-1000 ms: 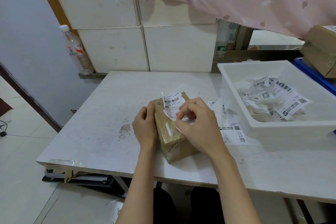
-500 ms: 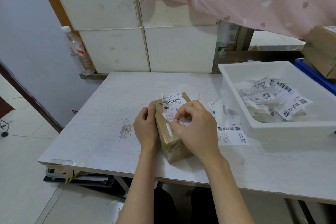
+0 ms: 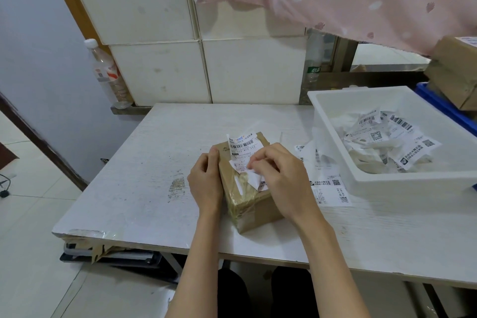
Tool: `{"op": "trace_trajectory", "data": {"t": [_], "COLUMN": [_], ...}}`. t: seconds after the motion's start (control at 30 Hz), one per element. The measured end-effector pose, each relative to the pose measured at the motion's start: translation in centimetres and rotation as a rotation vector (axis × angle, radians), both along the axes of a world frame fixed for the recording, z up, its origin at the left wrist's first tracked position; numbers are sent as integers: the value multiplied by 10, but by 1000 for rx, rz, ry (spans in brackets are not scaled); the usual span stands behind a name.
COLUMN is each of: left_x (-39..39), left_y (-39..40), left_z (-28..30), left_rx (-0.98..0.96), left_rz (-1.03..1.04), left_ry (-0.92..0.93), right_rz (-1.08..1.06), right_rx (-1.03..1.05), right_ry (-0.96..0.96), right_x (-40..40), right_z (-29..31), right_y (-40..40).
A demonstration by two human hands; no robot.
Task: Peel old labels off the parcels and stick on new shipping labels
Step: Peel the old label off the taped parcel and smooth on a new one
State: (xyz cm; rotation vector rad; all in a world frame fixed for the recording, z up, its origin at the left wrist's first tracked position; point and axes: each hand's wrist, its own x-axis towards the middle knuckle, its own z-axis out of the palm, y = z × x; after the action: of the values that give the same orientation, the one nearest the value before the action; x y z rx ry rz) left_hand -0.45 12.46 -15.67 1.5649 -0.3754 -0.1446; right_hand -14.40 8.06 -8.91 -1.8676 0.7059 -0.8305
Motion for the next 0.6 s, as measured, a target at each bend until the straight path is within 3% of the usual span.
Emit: {"op": "trace_trajectory", "data": {"t": [0.17,0.6], "left_x": [0,-1], "left_y": [0,0], "left_z": [-1,2], "left_rx": [-8,-2], "left_rz": [-2,0], "left_ry": [6,22], "right_rz": [-62,0], "right_rx": [-223,-36], "right_ry": [138,87], "right_x": [3,1], "right_z": [-9,-1], "right_y": [3,-4]}}
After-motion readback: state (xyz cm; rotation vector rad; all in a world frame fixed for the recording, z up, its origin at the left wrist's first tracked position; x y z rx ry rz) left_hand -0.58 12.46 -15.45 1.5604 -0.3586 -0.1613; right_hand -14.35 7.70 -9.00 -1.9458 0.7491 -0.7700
